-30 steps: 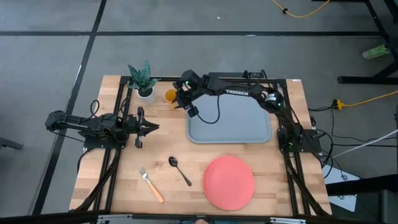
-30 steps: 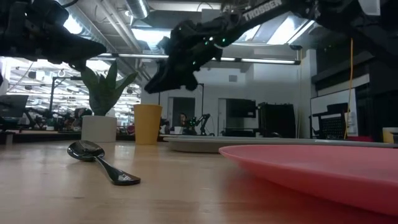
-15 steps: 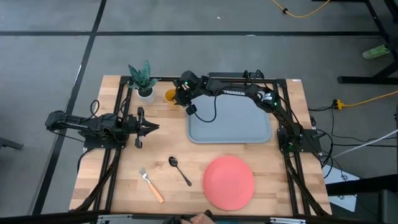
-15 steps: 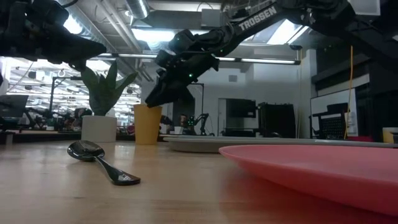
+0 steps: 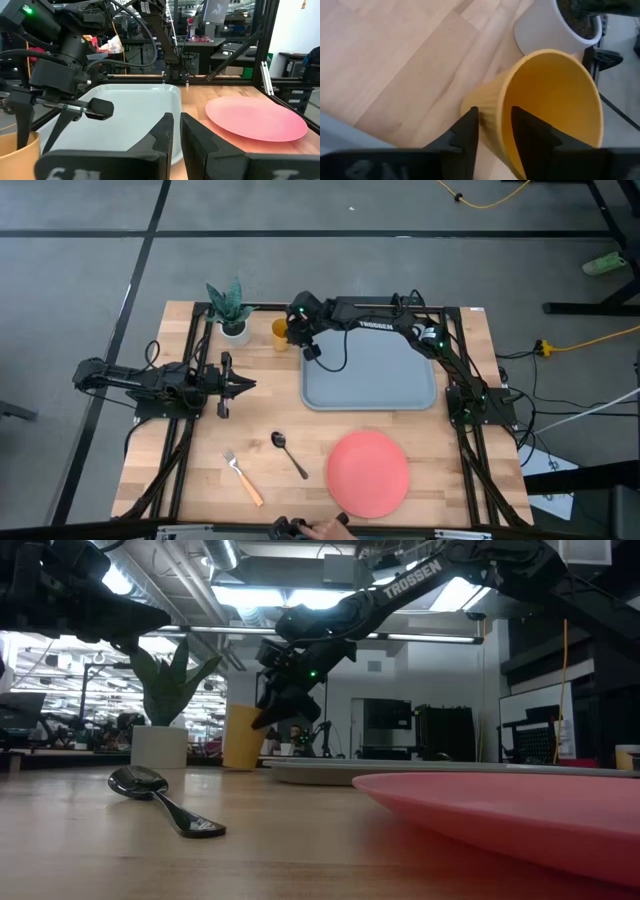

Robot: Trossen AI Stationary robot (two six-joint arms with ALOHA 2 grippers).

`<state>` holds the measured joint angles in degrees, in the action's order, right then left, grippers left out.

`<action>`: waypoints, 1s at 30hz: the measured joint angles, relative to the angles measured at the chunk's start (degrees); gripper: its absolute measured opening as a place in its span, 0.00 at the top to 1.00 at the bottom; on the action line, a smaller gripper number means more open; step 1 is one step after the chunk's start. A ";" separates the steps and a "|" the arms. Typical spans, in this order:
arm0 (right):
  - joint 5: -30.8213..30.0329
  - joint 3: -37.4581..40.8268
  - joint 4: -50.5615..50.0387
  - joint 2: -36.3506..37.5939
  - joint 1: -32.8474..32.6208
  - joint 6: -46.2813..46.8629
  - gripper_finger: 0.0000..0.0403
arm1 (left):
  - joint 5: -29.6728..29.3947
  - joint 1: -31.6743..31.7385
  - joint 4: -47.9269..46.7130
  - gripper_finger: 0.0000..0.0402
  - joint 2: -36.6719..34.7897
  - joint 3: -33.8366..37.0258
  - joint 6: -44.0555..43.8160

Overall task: Pick and place plate/cup/fork/spoon on tray
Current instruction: Put the yellow cup on the gray serving tray

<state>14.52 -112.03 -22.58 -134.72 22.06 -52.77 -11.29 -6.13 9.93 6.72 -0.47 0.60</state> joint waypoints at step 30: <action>-29.84 0.19 -68.02 41.12 -3.58 38.10 0.99 | 0.00 -0.02 -0.07 0.93 0.02 0.00 -1.73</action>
<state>-15.32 -111.84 -90.60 -93.59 18.48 -14.68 -11.29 -6.15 9.87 6.74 -0.47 -1.13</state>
